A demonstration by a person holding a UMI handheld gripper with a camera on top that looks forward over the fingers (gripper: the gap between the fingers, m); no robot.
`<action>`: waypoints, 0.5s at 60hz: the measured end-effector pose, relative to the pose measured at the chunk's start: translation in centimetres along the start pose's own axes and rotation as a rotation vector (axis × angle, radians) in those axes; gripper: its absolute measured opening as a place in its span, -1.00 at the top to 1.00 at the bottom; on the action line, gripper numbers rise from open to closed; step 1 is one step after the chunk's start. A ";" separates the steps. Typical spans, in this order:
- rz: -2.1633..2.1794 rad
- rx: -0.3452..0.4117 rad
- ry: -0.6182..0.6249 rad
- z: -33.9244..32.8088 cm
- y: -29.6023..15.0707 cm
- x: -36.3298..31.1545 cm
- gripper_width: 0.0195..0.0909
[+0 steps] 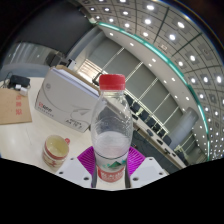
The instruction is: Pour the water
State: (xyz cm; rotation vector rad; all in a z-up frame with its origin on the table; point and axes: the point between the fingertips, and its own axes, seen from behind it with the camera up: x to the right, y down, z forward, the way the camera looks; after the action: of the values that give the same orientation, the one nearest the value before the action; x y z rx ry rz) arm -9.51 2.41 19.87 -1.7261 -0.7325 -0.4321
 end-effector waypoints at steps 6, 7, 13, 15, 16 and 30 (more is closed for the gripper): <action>0.294 0.024 -0.100 0.1 0.2 -1.4 0.48; 0.326 0.029 -0.113 0.2 0.3 -1.4 0.48; 0.482 -0.001 -0.177 1.5 2.3 -2.5 0.48; 0.524 -0.012 -0.197 2.1 3.0 -3.1 0.48; 0.541 -0.019 -0.205 2.4 3.5 -3.3 0.48; 0.620 -0.099 -0.244 5.0 10.3 -6.2 0.48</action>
State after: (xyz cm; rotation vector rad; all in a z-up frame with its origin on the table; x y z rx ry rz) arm -7.63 4.07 7.14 -2.0107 -0.3116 0.1748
